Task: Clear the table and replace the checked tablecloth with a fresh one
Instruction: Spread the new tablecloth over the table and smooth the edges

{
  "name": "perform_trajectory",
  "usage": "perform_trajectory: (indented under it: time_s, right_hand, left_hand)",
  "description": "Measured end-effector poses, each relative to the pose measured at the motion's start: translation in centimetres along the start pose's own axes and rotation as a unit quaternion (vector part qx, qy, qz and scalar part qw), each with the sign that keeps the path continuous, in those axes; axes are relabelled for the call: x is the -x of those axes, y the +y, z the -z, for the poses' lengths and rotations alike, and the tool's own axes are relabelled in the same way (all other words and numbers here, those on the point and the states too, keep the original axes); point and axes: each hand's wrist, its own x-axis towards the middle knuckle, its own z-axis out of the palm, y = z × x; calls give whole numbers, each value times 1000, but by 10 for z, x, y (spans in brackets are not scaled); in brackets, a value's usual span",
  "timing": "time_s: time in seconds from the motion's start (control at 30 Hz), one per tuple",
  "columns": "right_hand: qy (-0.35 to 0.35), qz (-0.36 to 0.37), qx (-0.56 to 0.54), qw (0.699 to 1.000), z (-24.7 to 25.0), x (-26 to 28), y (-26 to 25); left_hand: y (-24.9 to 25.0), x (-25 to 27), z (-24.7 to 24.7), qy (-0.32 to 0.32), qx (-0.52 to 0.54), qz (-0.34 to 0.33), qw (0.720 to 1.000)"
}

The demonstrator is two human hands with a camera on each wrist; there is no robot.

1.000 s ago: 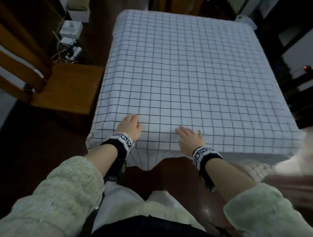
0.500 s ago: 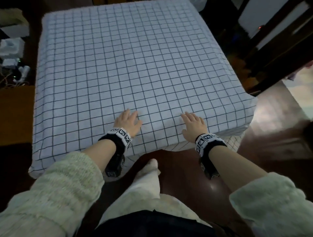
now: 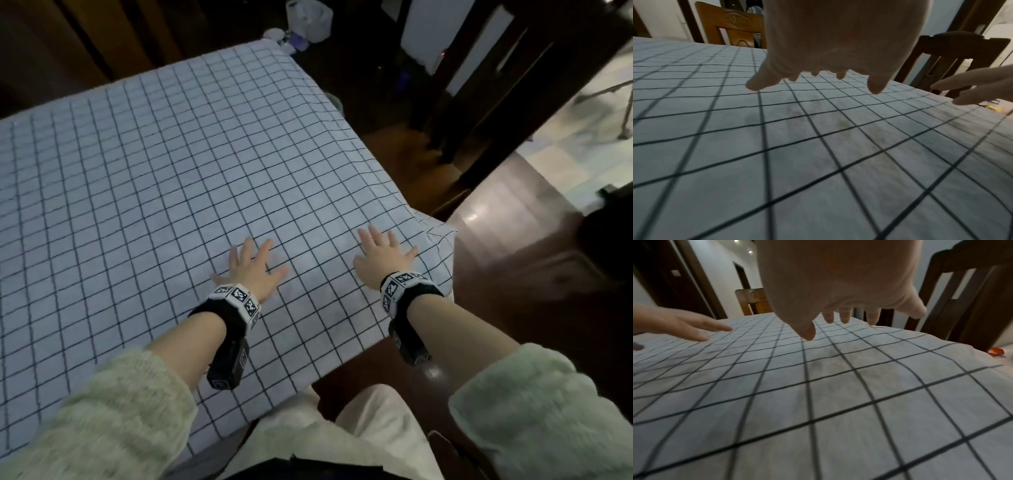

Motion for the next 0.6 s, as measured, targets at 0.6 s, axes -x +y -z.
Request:
perform_trajectory:
  time_s: [0.6]
  right_hand:
    - [-303, -53, 20, 951, 13, -89, 308]
  left_hand:
    - [243, -62, -55, 16, -36, 49, 998]
